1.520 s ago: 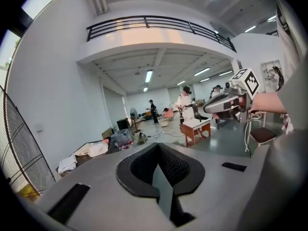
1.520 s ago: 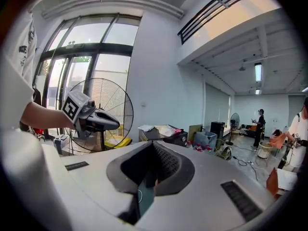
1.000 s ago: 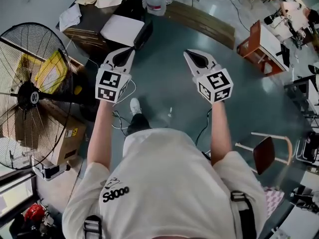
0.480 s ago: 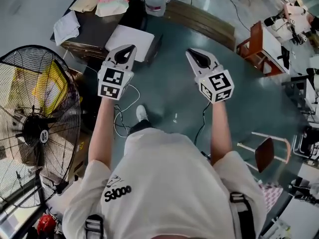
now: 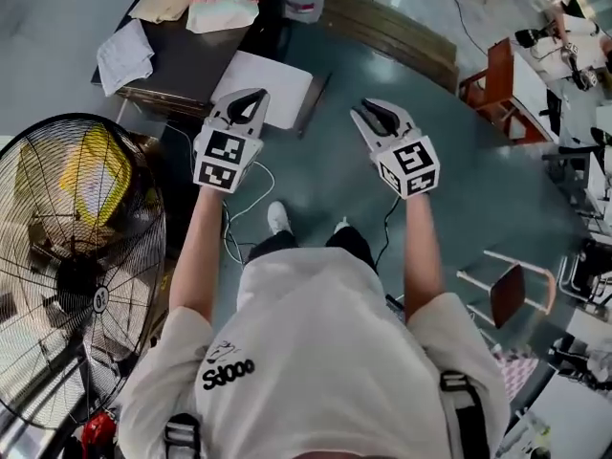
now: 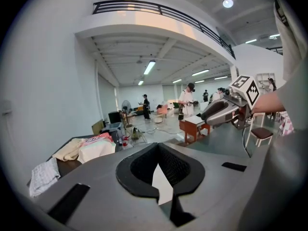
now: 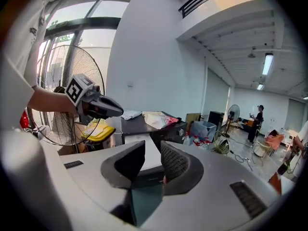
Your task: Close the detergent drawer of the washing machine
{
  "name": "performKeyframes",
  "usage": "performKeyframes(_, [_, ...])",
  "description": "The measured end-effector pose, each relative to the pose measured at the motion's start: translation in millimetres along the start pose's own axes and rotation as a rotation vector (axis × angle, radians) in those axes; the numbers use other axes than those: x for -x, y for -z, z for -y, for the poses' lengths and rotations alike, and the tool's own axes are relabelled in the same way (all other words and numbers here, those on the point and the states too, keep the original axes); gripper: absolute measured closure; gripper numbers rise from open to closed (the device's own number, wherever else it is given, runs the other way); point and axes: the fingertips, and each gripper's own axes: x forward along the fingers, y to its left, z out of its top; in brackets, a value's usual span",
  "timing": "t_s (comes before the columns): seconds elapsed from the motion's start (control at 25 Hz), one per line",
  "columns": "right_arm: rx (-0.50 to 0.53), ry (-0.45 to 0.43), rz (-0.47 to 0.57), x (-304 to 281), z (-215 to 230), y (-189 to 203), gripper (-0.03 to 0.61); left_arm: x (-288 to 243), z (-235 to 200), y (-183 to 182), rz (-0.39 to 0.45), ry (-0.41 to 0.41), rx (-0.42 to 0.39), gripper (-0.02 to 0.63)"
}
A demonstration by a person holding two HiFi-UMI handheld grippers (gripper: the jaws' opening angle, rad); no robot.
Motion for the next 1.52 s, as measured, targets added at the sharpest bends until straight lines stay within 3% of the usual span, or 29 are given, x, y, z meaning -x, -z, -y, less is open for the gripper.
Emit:
performKeyframes(0.2, [0.007, -0.103, -0.038, -34, 12, 32, 0.402, -27, 0, 19, -0.06, -0.03, 0.029, 0.595])
performKeyframes(0.4, [0.03, -0.247, -0.072, -64, 19, 72, 0.356, -56, 5, 38, -0.104, -0.102, 0.128, 0.595])
performKeyframes(0.64, [0.043, -0.357, -0.077, -105, 24, 114, 0.318, -80, -3, 70, -0.15, -0.184, 0.174, 0.595])
performKeyframes(1.08, [0.054, -0.4, -0.172, -171, -7, 200, 0.275, -87, -15, 149, -0.195, -0.236, 0.277, 0.595])
performKeyframes(1.52, [0.068, -0.42, -0.172, -189, -20, 206, 0.262, -82, -24, 173, -0.188, -0.238, 0.307, 0.595])
